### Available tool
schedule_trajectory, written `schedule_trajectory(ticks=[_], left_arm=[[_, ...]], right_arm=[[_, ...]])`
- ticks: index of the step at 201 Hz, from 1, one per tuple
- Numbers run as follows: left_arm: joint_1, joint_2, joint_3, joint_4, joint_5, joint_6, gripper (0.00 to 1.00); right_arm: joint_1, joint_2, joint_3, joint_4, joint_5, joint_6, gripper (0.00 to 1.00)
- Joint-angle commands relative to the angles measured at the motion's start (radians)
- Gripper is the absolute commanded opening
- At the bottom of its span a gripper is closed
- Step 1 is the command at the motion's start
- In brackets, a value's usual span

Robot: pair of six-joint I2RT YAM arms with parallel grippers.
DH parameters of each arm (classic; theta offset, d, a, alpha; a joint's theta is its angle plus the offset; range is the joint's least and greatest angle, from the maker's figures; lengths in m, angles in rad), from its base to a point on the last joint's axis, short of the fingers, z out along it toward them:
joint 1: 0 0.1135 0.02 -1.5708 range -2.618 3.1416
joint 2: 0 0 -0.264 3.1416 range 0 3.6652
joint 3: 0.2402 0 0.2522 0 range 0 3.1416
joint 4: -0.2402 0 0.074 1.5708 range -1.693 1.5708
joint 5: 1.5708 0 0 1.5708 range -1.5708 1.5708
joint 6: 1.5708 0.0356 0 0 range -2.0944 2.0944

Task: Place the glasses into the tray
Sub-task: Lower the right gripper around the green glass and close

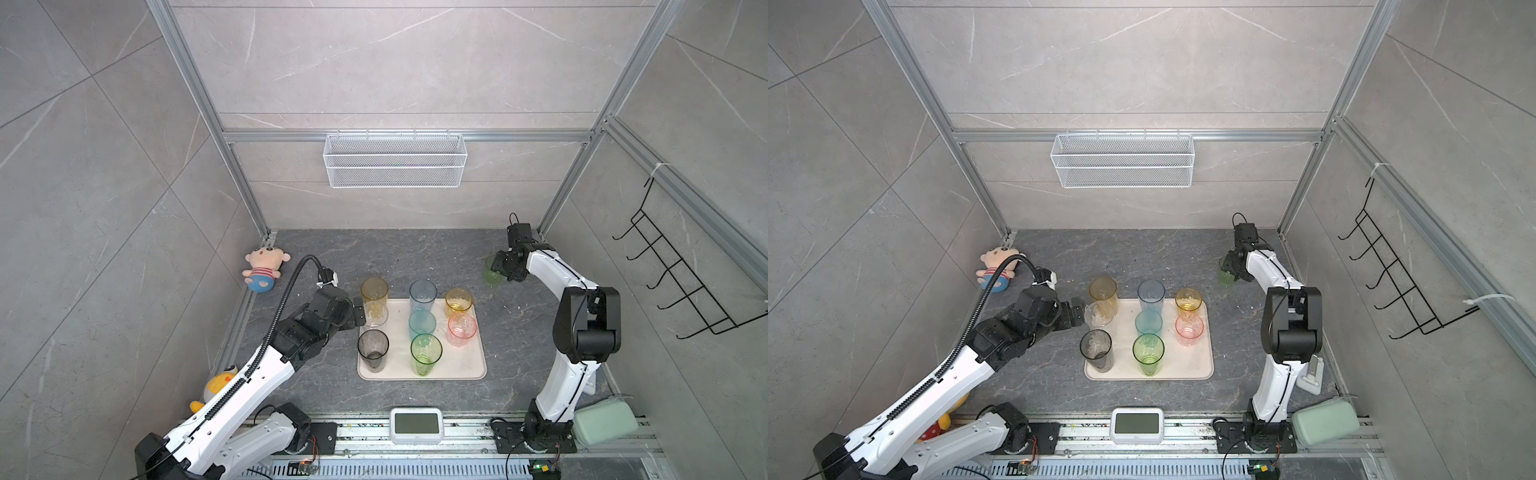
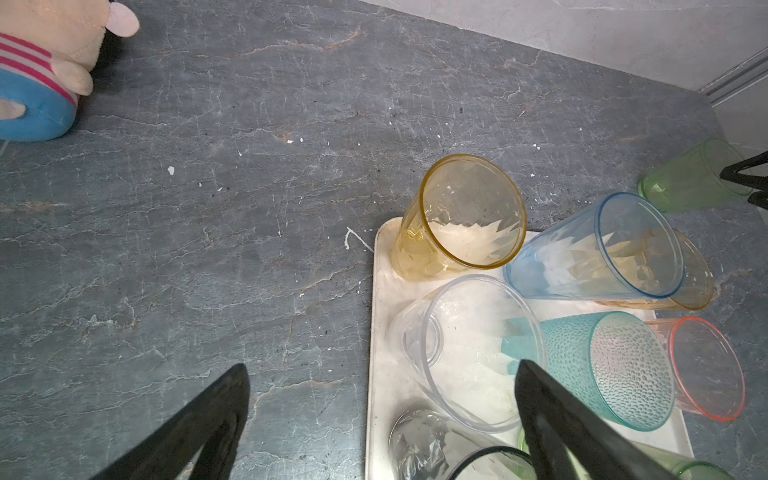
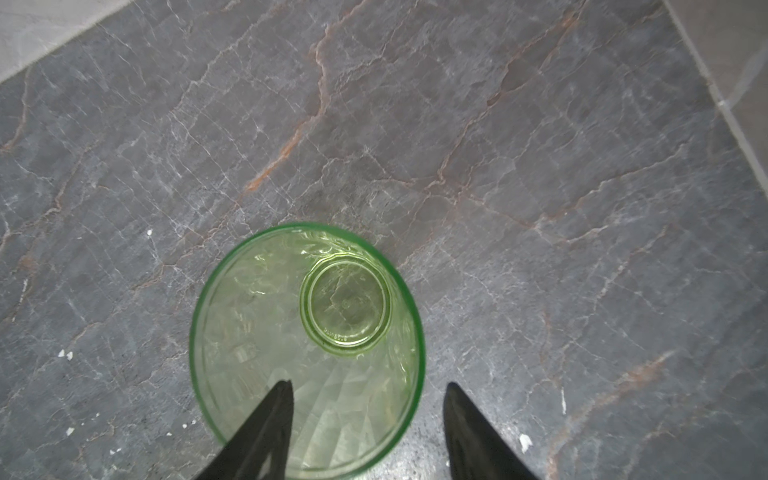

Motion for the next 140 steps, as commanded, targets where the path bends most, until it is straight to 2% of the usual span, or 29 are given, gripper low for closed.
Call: schedule_trajectory(ticks=[1,140], left_arm=[[0.006,-0.019,-0.004,-0.003,-0.005,0.0,1.0],[0.005,-0.019,-0.01,0.001,-0.005,-0.002,1.0]], right_arm=[[-0.004,0.022,0.02,-0.026,-0.015,0.014,0.58],[-0.007,-0.011,-0.05,0.012,-0.045,0.02,0.36]])
